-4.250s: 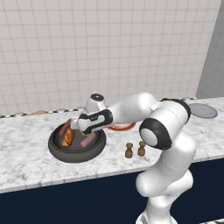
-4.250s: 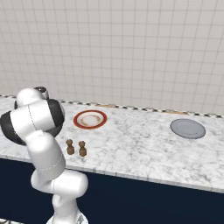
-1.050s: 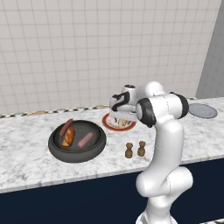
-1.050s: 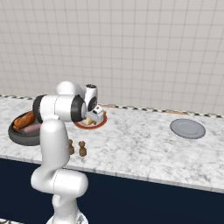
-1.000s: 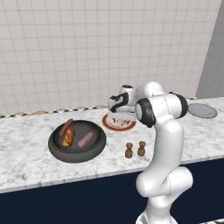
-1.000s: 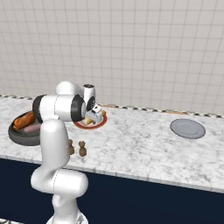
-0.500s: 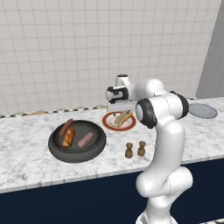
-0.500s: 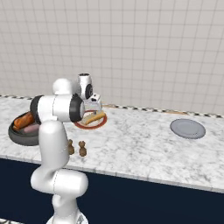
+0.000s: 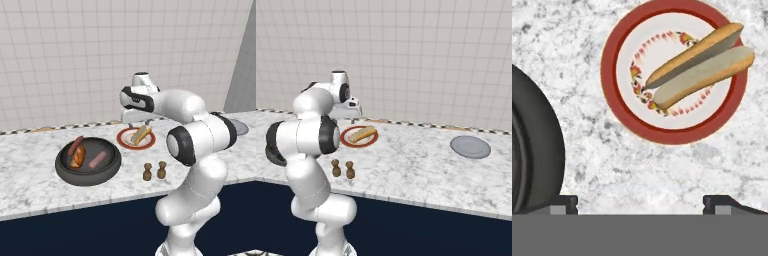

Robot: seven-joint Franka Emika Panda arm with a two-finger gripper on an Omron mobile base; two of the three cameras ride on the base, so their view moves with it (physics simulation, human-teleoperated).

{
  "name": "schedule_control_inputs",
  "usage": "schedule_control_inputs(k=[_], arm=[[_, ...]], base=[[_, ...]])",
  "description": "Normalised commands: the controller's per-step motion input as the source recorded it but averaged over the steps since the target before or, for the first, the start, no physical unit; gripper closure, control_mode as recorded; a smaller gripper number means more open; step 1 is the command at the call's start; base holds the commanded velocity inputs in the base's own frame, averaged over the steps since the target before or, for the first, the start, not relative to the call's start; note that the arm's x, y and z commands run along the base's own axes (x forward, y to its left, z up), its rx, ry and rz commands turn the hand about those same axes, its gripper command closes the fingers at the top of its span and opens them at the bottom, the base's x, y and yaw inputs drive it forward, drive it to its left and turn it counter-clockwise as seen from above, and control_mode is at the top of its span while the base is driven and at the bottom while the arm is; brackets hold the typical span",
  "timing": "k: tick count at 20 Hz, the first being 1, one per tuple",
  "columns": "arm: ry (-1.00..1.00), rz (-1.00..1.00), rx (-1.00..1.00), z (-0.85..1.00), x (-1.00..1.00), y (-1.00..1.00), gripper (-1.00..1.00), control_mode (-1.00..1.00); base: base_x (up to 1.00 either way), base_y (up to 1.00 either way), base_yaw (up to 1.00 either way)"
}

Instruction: Place one bun and one sausage from the bowl on each plate.

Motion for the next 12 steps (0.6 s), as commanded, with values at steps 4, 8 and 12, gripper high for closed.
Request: schedule_control_inputs(k=[4,8,12], arm=[[0.16,0.02,0.06,0.63,-1.0,0.78,-1.0,-1.0],[0.32,-0.04,0.08,0.34,-1.0,0.82,-1.0,-1.0],[0.58,-0.17,0.01,0.02,-0.59,0.88,-1.0,-1.0]], base=[[0.0,0.0,0.0],[0.0,0.0,0.0],[0.0,0.0,0.0]])
